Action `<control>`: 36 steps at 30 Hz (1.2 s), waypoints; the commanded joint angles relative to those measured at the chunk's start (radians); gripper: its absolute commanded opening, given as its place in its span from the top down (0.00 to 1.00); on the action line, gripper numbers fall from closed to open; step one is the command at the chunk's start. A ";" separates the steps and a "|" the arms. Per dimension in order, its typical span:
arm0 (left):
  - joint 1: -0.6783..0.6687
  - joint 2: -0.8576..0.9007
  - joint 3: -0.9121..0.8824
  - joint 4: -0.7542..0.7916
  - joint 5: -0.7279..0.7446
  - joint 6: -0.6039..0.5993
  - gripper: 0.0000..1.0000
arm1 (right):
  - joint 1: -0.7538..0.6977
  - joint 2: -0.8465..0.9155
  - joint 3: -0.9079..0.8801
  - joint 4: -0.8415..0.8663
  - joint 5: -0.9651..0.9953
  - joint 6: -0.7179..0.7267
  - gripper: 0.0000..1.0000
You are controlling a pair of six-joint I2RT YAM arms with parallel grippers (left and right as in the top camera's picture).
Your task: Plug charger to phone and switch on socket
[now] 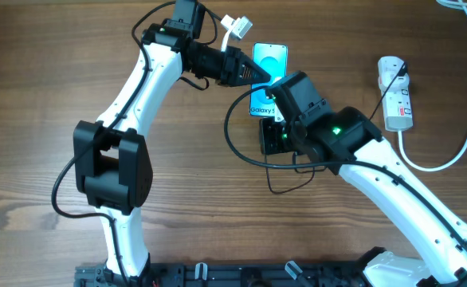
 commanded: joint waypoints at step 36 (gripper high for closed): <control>0.039 -0.033 0.000 -0.055 0.267 0.337 0.96 | -0.211 -0.323 0.074 -0.207 0.090 -0.002 0.14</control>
